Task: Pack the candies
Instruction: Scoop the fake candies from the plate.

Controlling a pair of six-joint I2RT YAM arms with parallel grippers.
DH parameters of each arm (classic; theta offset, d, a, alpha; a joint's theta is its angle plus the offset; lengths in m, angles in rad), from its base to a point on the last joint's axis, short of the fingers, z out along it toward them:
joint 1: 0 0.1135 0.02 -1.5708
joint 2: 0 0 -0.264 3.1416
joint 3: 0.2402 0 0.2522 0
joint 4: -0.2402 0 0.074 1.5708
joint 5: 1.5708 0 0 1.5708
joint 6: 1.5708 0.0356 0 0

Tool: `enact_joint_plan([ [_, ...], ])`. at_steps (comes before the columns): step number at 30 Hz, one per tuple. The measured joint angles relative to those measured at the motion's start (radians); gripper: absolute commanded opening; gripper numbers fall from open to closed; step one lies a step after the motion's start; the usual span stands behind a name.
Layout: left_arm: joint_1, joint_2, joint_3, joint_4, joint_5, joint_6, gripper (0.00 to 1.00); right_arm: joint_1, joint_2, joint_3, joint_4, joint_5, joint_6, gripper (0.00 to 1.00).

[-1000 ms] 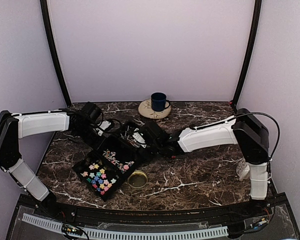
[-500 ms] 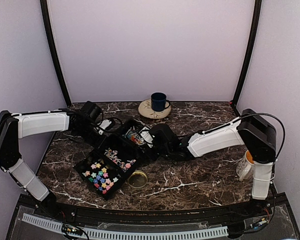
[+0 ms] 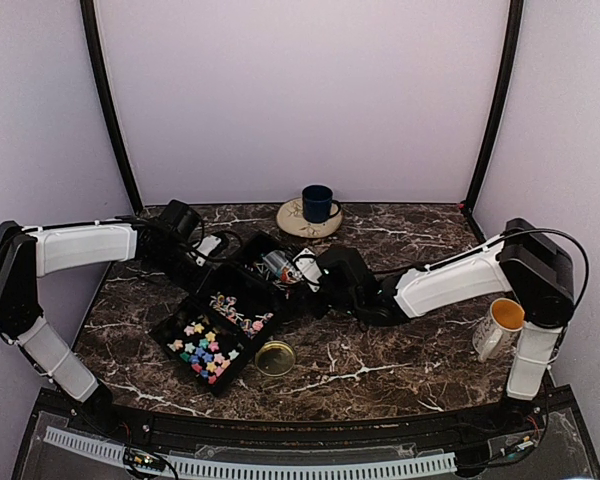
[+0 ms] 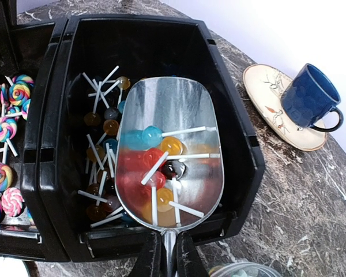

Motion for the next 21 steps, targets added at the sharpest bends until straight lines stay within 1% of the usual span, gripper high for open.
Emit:
enact_joint_plan([
  [10, 0.001, 0.0, 0.0, 0.0, 0.005, -0.005, 0.0, -0.002, -0.114, -0.076, 0.05, 0.016, -0.002, 0.0],
  [21, 0.008, 0.0, 0.0, 0.0, 0.005, -0.009, 0.0, -0.011, -0.307, -0.171, 0.015, 0.082, -0.021, 0.0],
])
